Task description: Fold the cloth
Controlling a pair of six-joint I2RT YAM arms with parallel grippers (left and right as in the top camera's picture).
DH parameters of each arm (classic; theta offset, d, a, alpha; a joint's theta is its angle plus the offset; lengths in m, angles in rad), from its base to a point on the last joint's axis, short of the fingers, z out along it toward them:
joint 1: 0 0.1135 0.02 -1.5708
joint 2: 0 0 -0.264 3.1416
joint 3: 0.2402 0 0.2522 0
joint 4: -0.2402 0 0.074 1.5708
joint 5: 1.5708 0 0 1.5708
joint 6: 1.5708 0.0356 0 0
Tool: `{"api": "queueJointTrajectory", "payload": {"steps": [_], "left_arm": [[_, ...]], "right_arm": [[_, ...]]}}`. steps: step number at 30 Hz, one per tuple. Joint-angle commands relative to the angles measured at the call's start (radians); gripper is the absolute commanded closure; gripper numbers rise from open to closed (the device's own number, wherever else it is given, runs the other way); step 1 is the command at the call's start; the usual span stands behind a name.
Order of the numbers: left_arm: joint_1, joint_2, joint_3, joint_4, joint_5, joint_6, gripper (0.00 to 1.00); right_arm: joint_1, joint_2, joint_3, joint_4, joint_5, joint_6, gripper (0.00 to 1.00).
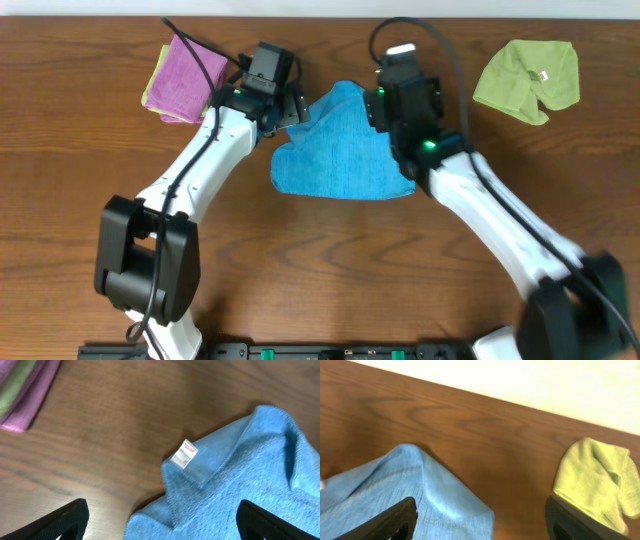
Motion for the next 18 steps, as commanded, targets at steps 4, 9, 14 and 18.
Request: {"api": "queueJointTrajectory", "payload": {"steps": [4, 9, 14, 18], "left_arm": [[0.046, -0.107, 0.017, -0.124, 0.091, 0.01, 0.05], [0.132, -0.114, 0.009, -0.282, 0.296, -0.01, 0.05], [0.18, -0.114, -0.054, -0.292, 0.426, -0.009, 0.05], [0.184, -0.114, -0.137, -0.247, 0.488, -0.016, 0.05]], "right_arm": [[-0.055, -0.198, 0.013, -0.279, -0.219, 0.171, 0.12], [-0.19, -0.263, 0.008, -0.502, -0.451, 0.272, 0.11], [-0.307, -0.284, -0.024, -0.543, -0.598, 0.268, 0.22], [-0.379, -0.285, -0.064, -0.532, -0.743, 0.256, 0.2]]}}
